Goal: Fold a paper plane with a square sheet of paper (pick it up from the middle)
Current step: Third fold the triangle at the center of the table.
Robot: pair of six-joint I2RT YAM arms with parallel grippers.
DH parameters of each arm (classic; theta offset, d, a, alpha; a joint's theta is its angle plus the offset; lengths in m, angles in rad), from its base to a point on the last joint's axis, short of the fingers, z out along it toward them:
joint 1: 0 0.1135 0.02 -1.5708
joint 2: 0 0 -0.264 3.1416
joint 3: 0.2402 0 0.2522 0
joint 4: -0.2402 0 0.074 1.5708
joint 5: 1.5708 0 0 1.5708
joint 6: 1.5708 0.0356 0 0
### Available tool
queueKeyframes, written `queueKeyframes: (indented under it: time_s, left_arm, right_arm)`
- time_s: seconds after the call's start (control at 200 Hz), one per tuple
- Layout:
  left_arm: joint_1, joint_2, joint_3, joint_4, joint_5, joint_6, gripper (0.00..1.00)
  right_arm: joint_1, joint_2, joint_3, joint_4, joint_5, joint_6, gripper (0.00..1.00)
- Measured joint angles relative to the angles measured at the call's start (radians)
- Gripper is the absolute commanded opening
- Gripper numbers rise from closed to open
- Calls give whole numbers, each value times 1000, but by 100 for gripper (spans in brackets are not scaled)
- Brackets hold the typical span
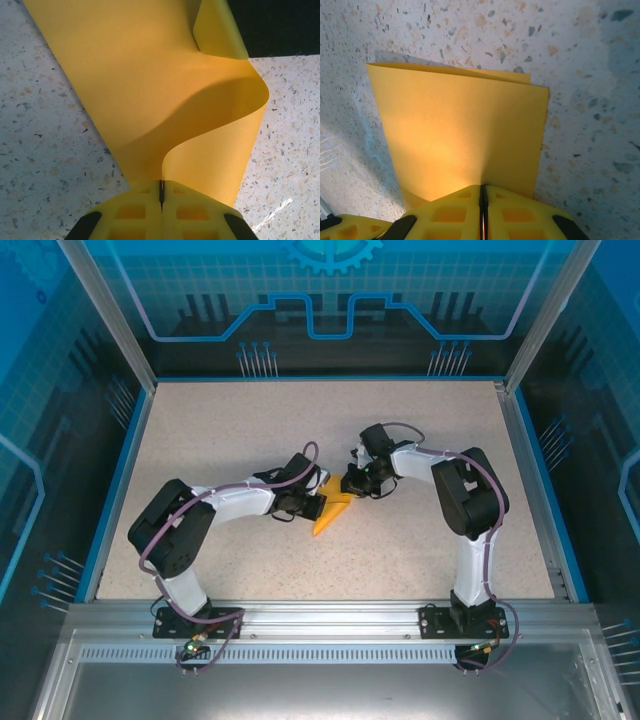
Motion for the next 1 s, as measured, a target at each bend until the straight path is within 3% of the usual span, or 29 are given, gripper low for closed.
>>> queueKeyframes:
  time_s: [1.0]
  left_arm:
    - [0,32,3,-14,0,-9,0]
  right_arm:
    - [1,0,0,-2,2,0,11]
